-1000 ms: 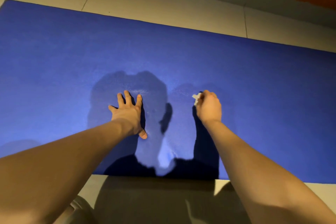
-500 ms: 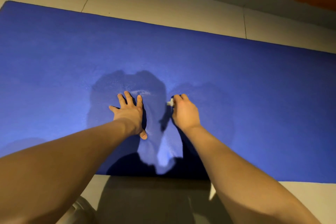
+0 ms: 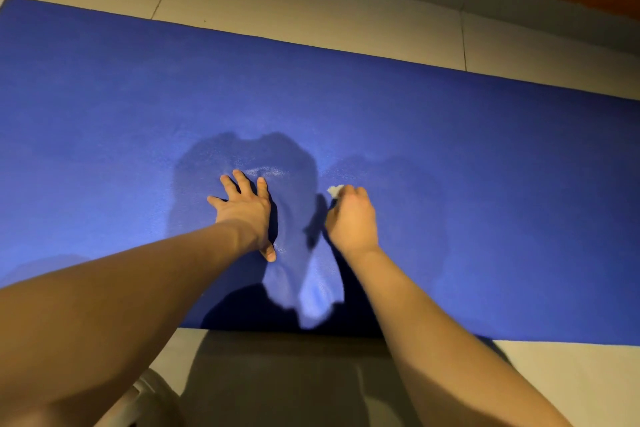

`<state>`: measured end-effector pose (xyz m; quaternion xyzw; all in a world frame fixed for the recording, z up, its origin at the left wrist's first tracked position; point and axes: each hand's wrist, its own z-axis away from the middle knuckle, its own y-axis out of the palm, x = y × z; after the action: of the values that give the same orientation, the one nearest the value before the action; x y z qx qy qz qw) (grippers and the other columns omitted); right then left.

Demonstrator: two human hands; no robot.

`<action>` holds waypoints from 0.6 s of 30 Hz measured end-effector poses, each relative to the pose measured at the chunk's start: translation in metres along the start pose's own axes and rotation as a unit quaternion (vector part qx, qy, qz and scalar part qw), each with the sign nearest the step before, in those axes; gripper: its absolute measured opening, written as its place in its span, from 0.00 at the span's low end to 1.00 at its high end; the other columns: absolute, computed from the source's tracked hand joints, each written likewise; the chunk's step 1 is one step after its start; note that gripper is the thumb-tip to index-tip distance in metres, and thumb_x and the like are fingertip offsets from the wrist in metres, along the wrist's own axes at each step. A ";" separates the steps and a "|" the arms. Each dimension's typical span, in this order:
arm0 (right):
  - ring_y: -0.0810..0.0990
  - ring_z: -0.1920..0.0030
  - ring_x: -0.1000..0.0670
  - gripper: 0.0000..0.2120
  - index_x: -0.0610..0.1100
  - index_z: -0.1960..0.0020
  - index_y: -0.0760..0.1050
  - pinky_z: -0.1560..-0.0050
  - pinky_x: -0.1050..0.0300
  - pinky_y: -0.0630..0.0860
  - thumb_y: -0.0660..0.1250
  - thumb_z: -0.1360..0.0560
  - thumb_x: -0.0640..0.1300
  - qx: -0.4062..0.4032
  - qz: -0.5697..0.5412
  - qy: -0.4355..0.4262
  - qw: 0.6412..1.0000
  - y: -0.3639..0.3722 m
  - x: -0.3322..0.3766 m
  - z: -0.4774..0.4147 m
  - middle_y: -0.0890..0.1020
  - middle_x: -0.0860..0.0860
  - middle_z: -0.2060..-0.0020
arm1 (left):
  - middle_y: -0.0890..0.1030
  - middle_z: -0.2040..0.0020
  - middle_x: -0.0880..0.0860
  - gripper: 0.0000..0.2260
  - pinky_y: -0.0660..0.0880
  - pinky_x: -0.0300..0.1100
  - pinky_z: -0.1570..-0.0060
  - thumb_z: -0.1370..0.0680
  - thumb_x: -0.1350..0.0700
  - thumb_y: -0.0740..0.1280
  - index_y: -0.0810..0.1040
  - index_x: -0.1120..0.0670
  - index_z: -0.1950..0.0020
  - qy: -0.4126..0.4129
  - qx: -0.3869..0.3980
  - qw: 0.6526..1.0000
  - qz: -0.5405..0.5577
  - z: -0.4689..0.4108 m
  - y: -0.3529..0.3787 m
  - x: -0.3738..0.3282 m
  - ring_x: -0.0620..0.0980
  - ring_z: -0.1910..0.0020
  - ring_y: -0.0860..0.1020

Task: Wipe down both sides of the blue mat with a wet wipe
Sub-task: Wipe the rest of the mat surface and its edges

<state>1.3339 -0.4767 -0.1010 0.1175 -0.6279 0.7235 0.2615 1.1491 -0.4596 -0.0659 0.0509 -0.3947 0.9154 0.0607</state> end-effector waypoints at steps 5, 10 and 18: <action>0.80 0.52 0.36 0.09 0.40 0.44 0.79 0.56 0.47 0.76 0.63 0.21 0.37 0.053 0.097 -0.096 0.989 -0.007 -0.012 0.001 0.78 0.42 0.47 | 0.39 0.21 0.69 0.72 0.60 0.71 0.29 0.42 0.34 0.82 0.34 0.56 0.19 0.003 -0.001 1.000 0.004 0.000 0.000 0.002 0.74 0.22 0.42; 0.81 0.53 0.35 0.09 0.40 0.41 0.77 0.57 0.45 0.76 0.63 0.19 0.42 -0.034 0.128 0.028 0.991 -0.053 -0.086 0.003 0.78 0.41 0.43 | 0.39 0.21 0.69 0.72 0.60 0.71 0.30 0.43 0.35 0.82 0.35 0.56 0.19 0.000 -0.006 1.000 0.010 0.001 0.000 0.001 0.73 0.22 0.42; 0.80 0.51 0.34 0.10 0.39 0.41 0.75 0.54 0.47 0.73 0.60 0.19 0.40 -0.051 0.045 0.069 0.995 -0.011 -0.027 0.022 0.79 0.39 0.46 | 0.39 0.21 0.68 0.72 0.59 0.71 0.29 0.44 0.34 0.82 0.36 0.56 0.19 -0.002 -0.010 1.000 0.012 0.001 0.000 0.001 0.73 0.22 0.42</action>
<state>1.3592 -0.5035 -0.1013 0.0255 -0.6490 0.7079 0.2774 1.1483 -0.4602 -0.0650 0.0472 -0.4049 0.9118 0.0491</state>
